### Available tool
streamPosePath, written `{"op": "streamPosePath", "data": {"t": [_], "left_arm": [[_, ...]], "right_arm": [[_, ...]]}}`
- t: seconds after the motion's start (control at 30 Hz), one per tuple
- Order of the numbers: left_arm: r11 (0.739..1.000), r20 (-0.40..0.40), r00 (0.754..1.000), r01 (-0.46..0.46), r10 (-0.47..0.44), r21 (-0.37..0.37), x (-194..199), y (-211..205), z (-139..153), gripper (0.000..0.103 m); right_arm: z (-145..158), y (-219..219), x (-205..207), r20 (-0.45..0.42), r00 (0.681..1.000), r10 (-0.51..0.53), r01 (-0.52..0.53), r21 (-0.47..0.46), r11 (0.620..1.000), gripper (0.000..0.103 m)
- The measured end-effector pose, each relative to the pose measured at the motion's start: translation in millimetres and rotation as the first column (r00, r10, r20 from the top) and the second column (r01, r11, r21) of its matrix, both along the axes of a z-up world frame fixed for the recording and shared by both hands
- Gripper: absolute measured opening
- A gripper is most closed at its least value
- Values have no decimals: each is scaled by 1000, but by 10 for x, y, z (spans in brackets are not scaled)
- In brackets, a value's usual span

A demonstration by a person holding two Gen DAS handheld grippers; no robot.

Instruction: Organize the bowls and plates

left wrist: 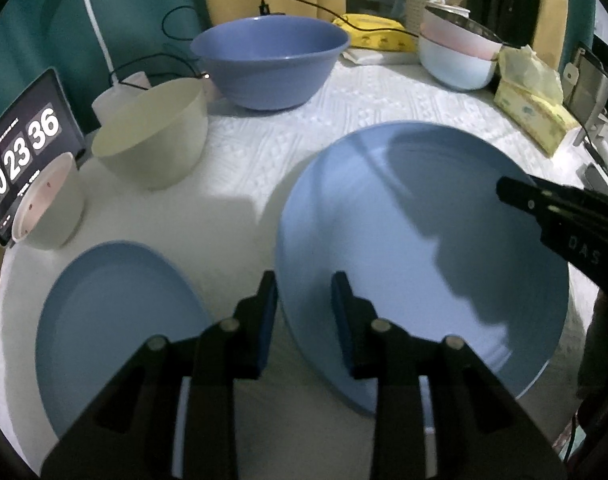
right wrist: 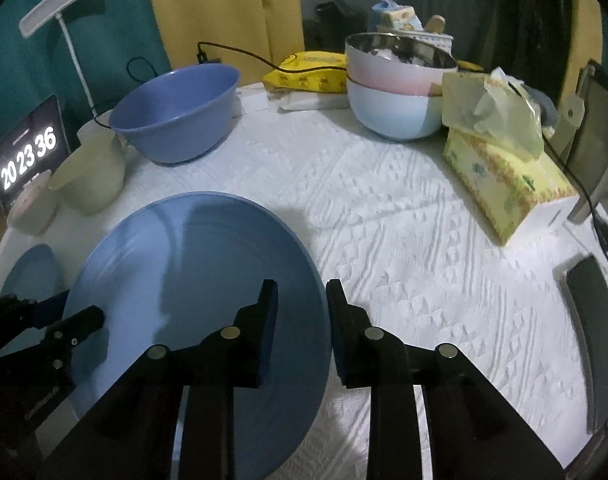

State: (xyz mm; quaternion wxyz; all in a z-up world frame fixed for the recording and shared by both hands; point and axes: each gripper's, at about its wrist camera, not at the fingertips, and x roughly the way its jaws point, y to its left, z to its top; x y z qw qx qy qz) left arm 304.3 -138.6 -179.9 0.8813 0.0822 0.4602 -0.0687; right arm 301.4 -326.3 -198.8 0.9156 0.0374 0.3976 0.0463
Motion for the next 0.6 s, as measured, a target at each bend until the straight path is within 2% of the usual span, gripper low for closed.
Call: {"op": "streamPosePath", "data": {"t": [0.17,0.6], "left_arm": [[1000,-9,1000,-1,0,-8,-7,44,-6,30],[999,-14,999,-38,38,-7,-64,264,11,31]], "right_arm": [[-28,47,-14,-3,1000,7,-7,-23,1000,30],[-13,287,-61,-16,998,54,-55,-22,998,30]]}}
